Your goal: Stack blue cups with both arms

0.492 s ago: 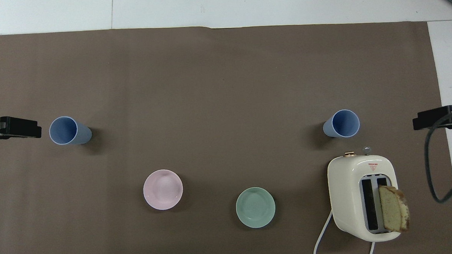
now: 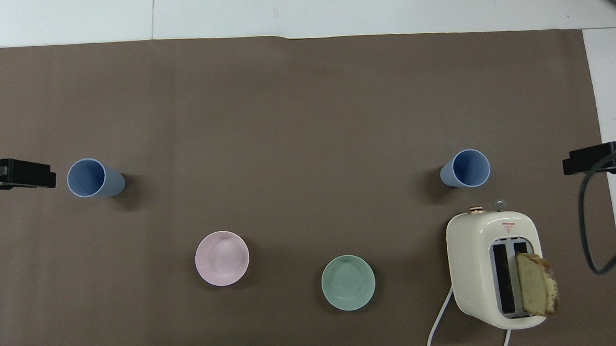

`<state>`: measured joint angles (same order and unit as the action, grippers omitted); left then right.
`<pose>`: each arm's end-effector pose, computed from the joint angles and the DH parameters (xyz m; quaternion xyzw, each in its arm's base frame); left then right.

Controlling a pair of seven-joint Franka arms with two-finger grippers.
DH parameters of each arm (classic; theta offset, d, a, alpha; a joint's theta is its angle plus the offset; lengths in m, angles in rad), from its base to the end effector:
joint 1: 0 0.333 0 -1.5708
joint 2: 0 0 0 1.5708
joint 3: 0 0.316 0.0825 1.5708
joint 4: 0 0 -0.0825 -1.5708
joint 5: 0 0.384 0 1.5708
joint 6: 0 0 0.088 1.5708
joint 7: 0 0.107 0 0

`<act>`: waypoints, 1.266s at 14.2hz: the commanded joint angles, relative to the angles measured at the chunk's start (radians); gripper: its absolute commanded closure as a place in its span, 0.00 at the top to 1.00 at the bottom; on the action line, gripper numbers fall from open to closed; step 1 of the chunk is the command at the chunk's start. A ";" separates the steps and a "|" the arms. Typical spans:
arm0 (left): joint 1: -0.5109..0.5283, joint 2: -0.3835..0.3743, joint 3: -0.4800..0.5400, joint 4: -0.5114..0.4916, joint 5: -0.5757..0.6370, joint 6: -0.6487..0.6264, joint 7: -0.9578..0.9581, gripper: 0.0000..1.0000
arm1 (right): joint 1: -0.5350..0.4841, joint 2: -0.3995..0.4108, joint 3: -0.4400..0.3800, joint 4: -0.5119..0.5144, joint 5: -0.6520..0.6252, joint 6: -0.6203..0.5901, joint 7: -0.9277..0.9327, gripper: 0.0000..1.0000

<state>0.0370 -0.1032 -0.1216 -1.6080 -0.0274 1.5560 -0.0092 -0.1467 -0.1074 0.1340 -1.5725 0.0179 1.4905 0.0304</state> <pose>0.5184 -0.0507 0.6607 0.9989 -0.0381 0.0248 0.0086 0.5124 0.0000 0.6733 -0.9997 0.0210 -0.0122 0.0019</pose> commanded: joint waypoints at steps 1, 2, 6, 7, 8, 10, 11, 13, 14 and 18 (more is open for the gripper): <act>0.009 -0.013 0.000 -0.004 -0.016 -0.002 0.009 1.00 | -0.013 -0.017 -0.001 -0.020 0.017 0.005 -0.003 1.00; 0.011 -0.013 0.000 -0.004 -0.016 0.002 0.009 1.00 | -0.013 -0.017 -0.001 -0.020 0.017 0.005 -0.003 1.00; 0.012 -0.009 0.000 -0.012 -0.016 0.031 0.009 1.00 | -0.013 -0.017 -0.001 -0.020 0.017 0.005 -0.003 1.00; 0.015 -0.006 0.000 -0.016 -0.016 0.045 0.009 1.00 | -0.013 -0.015 -0.001 -0.020 0.016 0.005 -0.003 1.00; 0.032 -0.003 0.000 -0.027 -0.016 0.068 0.009 1.00 | -0.013 -0.017 -0.001 -0.020 0.016 0.005 -0.003 1.00; 0.038 0.003 0.000 -0.070 -0.016 0.123 0.011 1.00 | -0.013 -0.017 -0.001 -0.020 0.016 0.005 -0.003 1.00; 0.049 0.003 0.003 -0.101 -0.016 0.153 0.009 1.00 | -0.013 -0.017 -0.001 -0.020 0.017 0.005 -0.003 1.00; 0.069 0.010 0.003 -0.168 -0.016 0.220 0.009 1.00 | -0.013 -0.017 0.001 -0.020 0.017 0.005 -0.003 1.00; 0.084 0.020 0.005 -0.196 -0.016 0.254 0.009 1.00 | -0.013 -0.017 0.001 -0.020 0.017 0.005 -0.003 1.00; 0.167 0.078 0.003 -0.265 -0.016 0.363 0.008 1.00 | -0.013 -0.017 -0.001 -0.020 0.017 0.005 -0.003 1.00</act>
<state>0.1673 -0.0309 -0.1116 -1.8341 -0.0278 1.8696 -0.0089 -0.1487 -0.1074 0.1317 -1.5726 0.0179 1.4904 0.0304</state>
